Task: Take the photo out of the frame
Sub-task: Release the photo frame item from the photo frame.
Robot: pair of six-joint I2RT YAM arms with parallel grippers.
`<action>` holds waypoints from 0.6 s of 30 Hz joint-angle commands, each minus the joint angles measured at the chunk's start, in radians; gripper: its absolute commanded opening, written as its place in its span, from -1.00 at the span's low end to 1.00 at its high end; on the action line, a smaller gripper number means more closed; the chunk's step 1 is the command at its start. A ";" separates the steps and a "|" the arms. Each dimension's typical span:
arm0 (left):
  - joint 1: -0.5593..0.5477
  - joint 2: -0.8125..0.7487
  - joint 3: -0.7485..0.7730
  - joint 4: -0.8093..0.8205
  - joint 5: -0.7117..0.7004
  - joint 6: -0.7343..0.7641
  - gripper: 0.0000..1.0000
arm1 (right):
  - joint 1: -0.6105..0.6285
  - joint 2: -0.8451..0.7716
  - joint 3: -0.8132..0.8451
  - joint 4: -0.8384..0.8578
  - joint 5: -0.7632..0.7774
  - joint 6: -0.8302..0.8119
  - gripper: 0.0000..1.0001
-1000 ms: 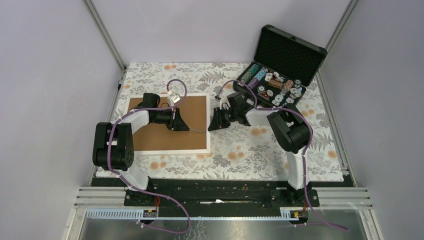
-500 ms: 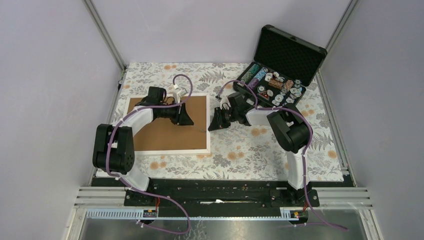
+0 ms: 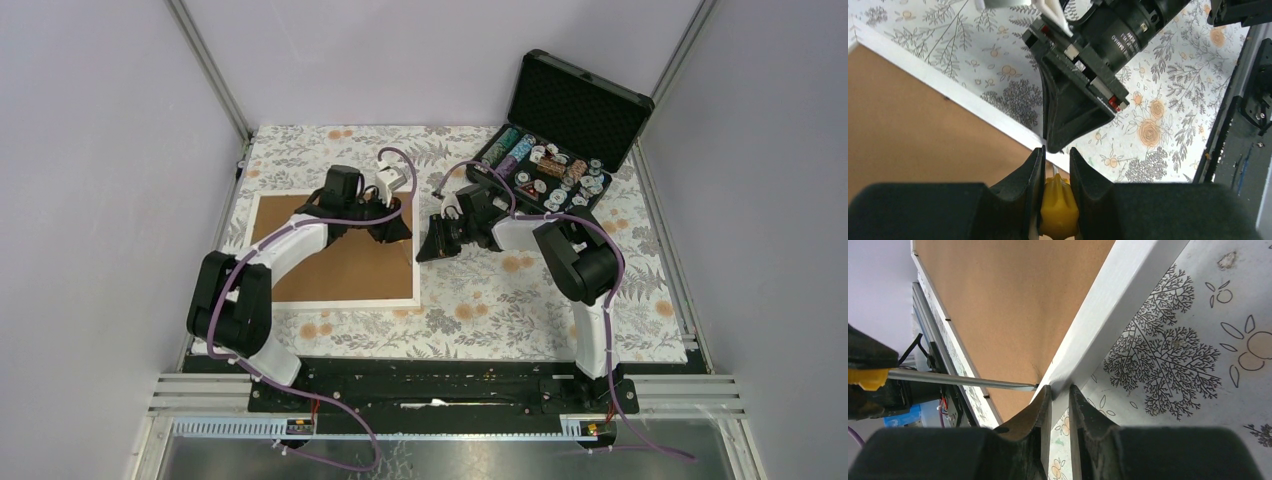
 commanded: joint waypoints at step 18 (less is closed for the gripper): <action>-0.151 0.010 -0.004 -0.068 0.070 -0.176 -1.00 | 0.052 0.048 -0.009 -0.012 0.051 -0.048 -0.62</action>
